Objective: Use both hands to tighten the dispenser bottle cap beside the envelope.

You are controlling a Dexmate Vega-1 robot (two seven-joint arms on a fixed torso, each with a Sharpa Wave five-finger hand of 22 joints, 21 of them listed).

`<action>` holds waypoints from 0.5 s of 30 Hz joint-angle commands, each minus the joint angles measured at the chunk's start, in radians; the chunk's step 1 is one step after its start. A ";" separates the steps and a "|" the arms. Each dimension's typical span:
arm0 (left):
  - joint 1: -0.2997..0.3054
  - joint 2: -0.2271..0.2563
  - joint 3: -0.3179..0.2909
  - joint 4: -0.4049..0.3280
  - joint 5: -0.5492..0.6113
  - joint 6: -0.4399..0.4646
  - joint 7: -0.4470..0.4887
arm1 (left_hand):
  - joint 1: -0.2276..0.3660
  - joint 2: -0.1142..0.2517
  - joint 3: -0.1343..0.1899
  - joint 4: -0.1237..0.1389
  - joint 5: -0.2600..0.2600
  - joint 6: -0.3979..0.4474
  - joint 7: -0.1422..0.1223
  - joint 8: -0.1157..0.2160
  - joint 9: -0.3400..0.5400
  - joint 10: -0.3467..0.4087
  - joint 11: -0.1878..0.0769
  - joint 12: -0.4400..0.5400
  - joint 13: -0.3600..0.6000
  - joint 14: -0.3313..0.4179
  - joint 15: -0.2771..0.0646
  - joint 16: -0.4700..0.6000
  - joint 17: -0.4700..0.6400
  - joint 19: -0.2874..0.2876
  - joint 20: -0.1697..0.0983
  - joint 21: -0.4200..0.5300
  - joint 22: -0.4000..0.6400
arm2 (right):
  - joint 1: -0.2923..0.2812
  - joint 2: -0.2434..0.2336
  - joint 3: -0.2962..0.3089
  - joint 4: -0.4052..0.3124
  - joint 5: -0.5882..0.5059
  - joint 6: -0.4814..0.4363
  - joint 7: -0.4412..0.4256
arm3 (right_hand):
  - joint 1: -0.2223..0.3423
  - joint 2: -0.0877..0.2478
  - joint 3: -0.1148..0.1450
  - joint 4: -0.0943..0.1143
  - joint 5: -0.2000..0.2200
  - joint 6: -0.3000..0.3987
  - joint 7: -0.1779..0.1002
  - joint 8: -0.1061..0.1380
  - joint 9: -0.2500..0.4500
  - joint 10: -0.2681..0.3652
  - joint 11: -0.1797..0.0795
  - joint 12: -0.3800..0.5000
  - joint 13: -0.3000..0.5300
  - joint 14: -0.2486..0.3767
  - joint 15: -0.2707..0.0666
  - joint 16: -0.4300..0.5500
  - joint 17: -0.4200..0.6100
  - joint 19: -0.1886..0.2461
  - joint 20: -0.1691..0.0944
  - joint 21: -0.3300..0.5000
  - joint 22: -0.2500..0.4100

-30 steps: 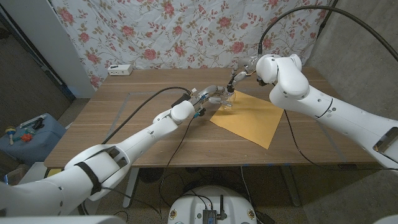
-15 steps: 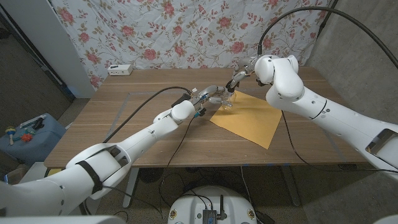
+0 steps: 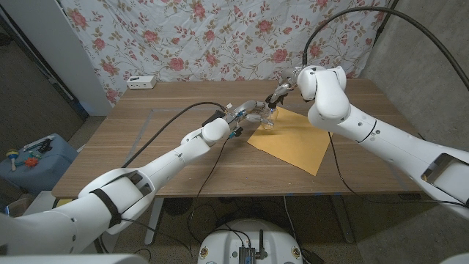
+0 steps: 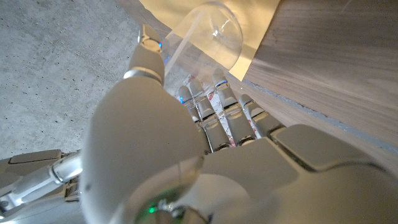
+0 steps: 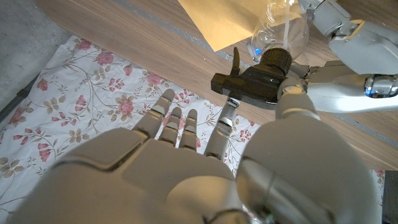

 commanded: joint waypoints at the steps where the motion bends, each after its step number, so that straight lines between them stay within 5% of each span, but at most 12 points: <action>1: 0.003 0.001 -0.002 -0.004 -0.002 0.002 0.005 | -0.081 0.122 0.082 0.077 0.005 0.160 0.012 0.023 0.003 0.085 -0.028 0.002 0.188 0.022 -0.111 0.010 0.005 0.008 -0.099 -0.003 0.001 | -0.025 0.053 0.014 0.035 -0.139 0.018 0.057 | -0.012 0.003 -0.009 0.000 -0.002 0.043 0.005 0.021 0.006 0.027 0.001 0.010 0.002 0.022 -0.007 0.012 0.004 0.021 -0.006 0.008 0.002; 15: -0.008 -0.009 0.001 0.025 -0.005 -0.012 0.001 | -0.080 0.122 0.084 0.075 0.004 0.158 0.015 0.023 0.003 0.085 -0.027 0.000 0.190 0.023 -0.112 0.010 0.004 0.009 -0.097 -0.003 0.001 | -0.081 0.124 0.073 0.065 -0.255 0.074 0.088 | -0.042 0.011 -0.023 0.000 -0.003 0.198 0.030 0.080 0.000 0.112 -0.005 0.020 0.001 0.077 -0.028 0.021 0.004 0.064 -0.016 0.008 0.002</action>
